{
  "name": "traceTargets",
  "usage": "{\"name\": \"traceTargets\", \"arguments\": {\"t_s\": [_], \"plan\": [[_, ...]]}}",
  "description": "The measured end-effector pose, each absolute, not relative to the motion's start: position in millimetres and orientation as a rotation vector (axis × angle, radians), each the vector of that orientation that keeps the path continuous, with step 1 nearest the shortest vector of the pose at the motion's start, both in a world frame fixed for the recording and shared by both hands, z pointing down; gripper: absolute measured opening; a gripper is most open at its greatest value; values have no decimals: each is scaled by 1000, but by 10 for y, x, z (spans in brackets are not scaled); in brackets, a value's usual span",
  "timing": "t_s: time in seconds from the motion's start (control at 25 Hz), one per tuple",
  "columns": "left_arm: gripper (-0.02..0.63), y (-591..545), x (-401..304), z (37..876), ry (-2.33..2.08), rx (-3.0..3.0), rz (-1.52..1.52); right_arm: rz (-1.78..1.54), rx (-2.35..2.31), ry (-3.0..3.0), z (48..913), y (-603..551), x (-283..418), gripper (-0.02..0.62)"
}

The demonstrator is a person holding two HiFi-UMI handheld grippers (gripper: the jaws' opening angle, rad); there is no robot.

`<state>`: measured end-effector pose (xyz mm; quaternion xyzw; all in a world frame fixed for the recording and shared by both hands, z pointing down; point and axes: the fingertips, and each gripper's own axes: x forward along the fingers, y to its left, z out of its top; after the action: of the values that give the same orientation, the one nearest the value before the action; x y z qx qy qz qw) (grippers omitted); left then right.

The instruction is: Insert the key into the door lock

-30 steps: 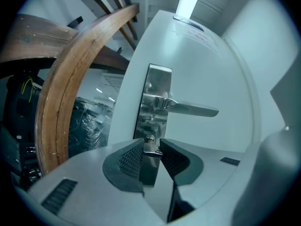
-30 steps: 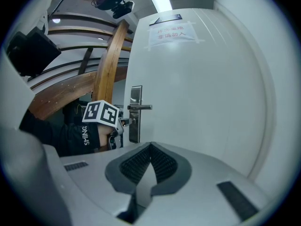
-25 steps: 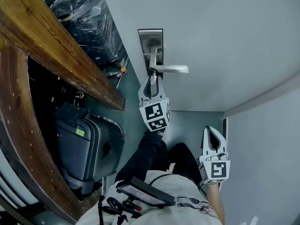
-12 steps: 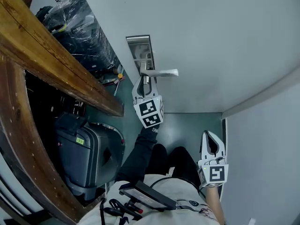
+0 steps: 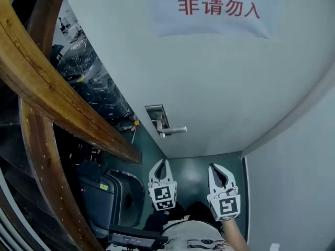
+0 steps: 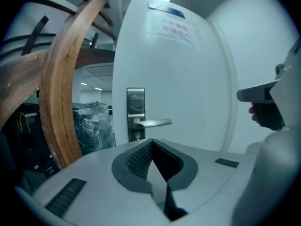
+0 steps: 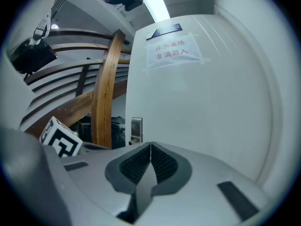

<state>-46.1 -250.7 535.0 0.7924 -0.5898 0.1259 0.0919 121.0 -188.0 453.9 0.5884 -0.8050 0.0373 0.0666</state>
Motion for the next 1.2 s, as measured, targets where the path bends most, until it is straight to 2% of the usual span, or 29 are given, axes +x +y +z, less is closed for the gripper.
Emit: {"name": "traceTargets", "arguments": {"t_s": [0.2, 0.44, 1.2], "plan": [[3, -2423, -416, 4556, -1715, 2428, 286, 12, 1783, -2498, 3842, -2112, 1008, 7], [3, -2358, -529, 3943, -1775, 2456, 182, -17, 1814, -2518, 3493, -2011, 921, 6], [3, -2368, -417, 3820, -1721, 2508, 147, -36, 1819, -2490, 3419, -2053, 868, 6]]}}
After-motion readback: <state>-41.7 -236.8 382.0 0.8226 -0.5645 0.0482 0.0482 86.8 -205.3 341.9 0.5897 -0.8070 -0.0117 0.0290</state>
